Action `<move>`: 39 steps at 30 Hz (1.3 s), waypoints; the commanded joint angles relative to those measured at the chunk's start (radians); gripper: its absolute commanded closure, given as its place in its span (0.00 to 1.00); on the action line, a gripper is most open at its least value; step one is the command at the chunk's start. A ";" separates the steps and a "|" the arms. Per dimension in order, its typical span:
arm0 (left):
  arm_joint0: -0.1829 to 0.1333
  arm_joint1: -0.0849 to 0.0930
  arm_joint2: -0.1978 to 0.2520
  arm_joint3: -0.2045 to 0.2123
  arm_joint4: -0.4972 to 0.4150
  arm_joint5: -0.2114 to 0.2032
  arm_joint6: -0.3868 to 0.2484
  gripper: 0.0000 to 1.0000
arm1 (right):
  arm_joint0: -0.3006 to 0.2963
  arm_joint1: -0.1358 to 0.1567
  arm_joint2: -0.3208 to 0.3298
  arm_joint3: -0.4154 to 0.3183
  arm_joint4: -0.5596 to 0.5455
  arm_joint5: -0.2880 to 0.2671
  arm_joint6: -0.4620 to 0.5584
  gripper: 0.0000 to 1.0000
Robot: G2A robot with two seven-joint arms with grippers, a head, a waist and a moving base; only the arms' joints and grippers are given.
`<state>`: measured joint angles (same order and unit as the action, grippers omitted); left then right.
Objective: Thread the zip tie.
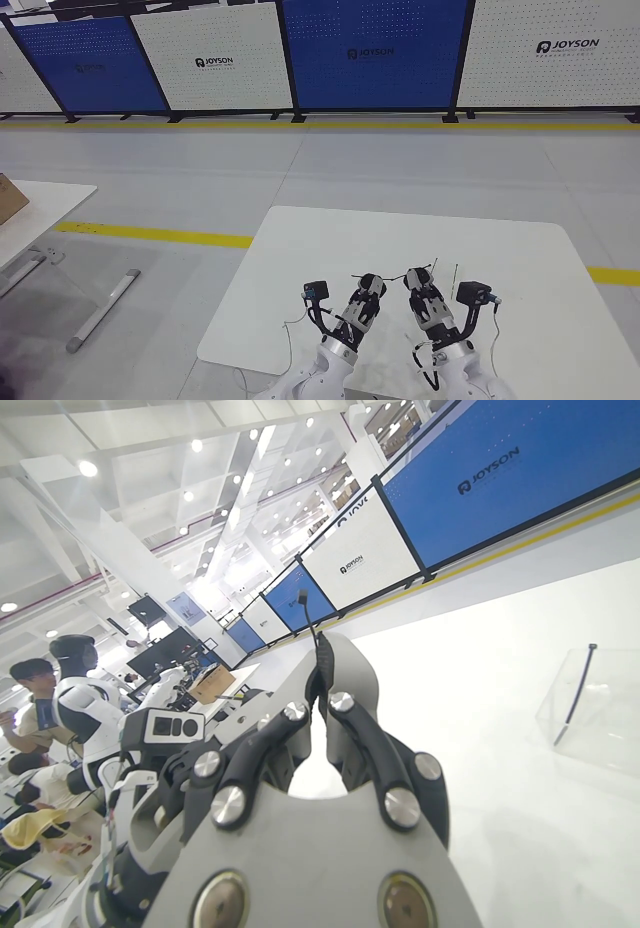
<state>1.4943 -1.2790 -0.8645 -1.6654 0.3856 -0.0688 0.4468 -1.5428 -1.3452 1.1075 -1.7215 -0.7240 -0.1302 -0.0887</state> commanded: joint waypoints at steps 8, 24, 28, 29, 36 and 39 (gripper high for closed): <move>0.000 0.000 0.000 0.000 0.000 0.000 0.000 1.00 | -0.012 0.000 0.005 -0.014 -0.027 0.001 -0.023 1.00; 0.000 0.000 0.000 0.000 0.000 0.000 0.000 1.00 | -0.004 -0.004 -0.008 -0.013 -0.062 0.030 -0.010 1.00; 0.000 0.000 0.000 0.000 0.000 0.000 0.000 1.00 | -0.014 -0.004 0.000 -0.021 -0.059 0.023 -0.027 1.00; 0.000 0.000 0.000 0.000 0.000 0.000 0.000 1.00 | -0.016 -0.004 0.001 -0.022 -0.061 0.022 -0.028 1.00; 0.000 0.000 0.000 0.000 0.000 0.000 0.000 1.00 | -0.018 -0.004 0.002 -0.025 -0.043 0.007 -0.014 1.00; 0.000 0.000 0.000 0.000 0.000 0.000 0.000 1.00 | -0.011 -0.005 -0.003 -0.014 -0.051 0.013 -0.009 1.00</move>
<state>1.4943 -1.2790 -0.8645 -1.6654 0.3856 -0.0688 0.4468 -1.5567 -1.3502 1.1065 -1.7402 -0.7691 -0.1213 -0.0986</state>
